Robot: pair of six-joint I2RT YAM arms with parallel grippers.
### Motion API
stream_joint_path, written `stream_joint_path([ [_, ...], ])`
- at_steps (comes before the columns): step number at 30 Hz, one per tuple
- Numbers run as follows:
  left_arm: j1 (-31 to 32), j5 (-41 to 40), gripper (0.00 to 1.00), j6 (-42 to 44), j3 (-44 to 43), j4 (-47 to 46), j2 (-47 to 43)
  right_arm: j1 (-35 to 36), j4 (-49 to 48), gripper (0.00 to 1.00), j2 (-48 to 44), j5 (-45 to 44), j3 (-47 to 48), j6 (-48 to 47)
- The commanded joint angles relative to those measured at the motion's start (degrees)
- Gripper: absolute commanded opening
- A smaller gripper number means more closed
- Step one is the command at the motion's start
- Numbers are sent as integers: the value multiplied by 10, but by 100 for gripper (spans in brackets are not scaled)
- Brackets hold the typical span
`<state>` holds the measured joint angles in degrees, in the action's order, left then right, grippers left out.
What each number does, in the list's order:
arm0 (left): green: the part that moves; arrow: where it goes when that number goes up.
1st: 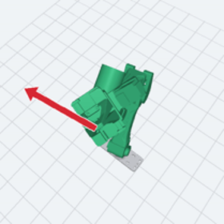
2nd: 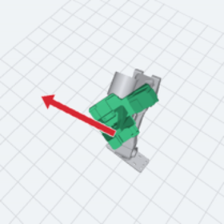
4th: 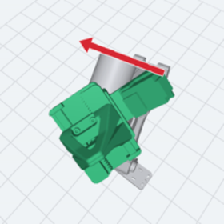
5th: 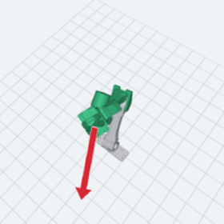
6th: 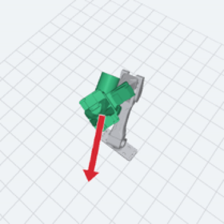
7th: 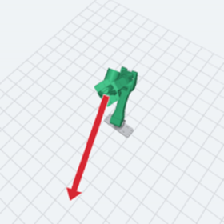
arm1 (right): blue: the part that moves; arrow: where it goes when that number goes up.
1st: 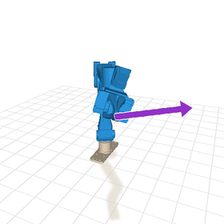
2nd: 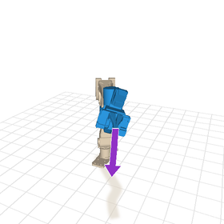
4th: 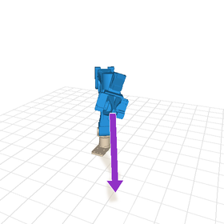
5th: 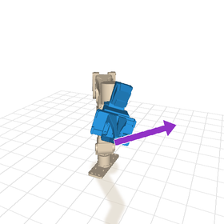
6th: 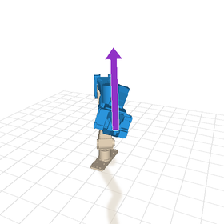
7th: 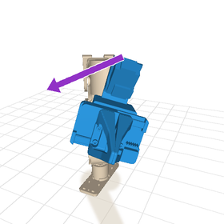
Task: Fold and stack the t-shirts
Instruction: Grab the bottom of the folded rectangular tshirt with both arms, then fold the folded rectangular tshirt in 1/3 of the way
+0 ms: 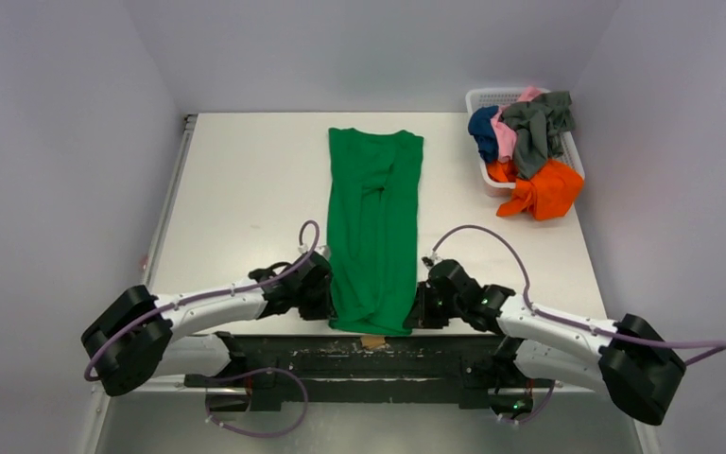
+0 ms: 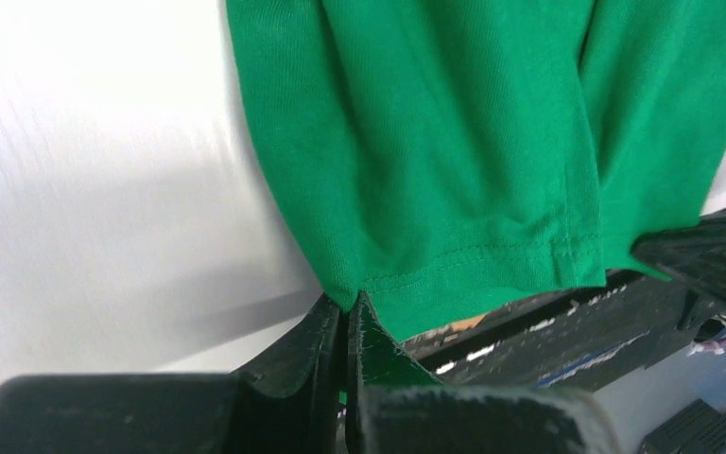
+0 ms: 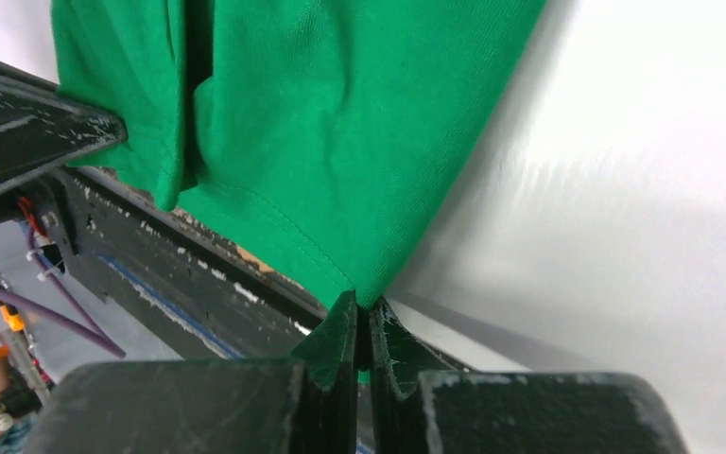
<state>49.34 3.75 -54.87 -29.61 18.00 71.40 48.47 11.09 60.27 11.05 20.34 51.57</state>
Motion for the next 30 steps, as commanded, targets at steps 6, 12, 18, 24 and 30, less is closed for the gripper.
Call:
stream_joint_path([
  [6,63,24,0,-47,74,107,-117,4,16,0,-125,50,-46,20],
  [12,71,22,0,-10,7,129,-138,3,3,0,-124,67,-7,-3],
  [18,33,-57,0,24,-117,170,-81,-1,14,0,-99,-27,66,-23],
  [24,-44,-76,0,72,-230,185,4,-66,-35,0,-6,-67,138,-70],
  [30,-91,-95,0,118,-342,199,108,-130,-77,0,109,-85,230,-108],
])
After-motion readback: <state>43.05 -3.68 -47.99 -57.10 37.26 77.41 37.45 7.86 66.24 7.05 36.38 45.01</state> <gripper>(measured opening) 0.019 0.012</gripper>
